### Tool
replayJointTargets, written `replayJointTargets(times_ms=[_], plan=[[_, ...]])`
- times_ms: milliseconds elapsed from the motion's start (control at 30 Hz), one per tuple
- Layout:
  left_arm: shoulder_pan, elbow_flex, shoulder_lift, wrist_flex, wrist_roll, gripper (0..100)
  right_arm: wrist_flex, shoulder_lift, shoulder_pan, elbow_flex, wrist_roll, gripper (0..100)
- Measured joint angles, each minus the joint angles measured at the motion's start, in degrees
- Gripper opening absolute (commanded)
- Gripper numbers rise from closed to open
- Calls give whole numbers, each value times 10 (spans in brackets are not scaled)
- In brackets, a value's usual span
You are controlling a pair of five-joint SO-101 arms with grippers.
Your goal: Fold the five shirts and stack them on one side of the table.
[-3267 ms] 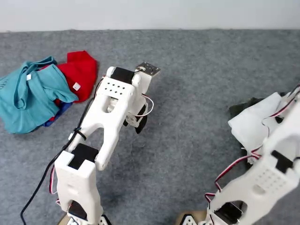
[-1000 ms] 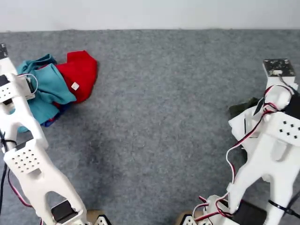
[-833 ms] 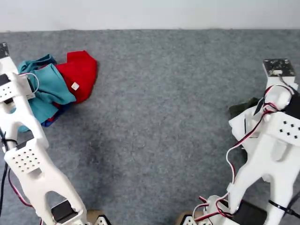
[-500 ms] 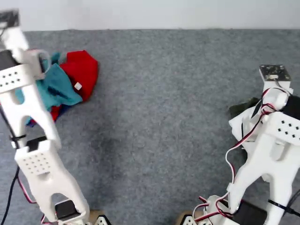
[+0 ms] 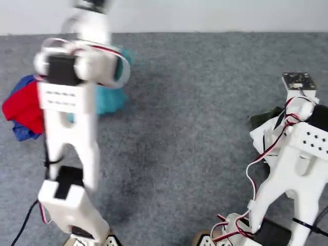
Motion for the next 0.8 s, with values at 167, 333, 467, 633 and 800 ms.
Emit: replayJointTargets(times_ms=[167,333,467,633,800], plan=[[167,93,-69,0,-142,13,0,0,-1,0,0,216],[262,100,-127,0,-211,13,-6,0,-2,13,0,216],[256,102,-160,0,-214,13,-9,0,-2,41,0,216],[183,128,-164,0,-214,13,-9,0,-2,53,0,216],[79,248,-164,-3,-214,13,-18,0,-2,53,0,216]])
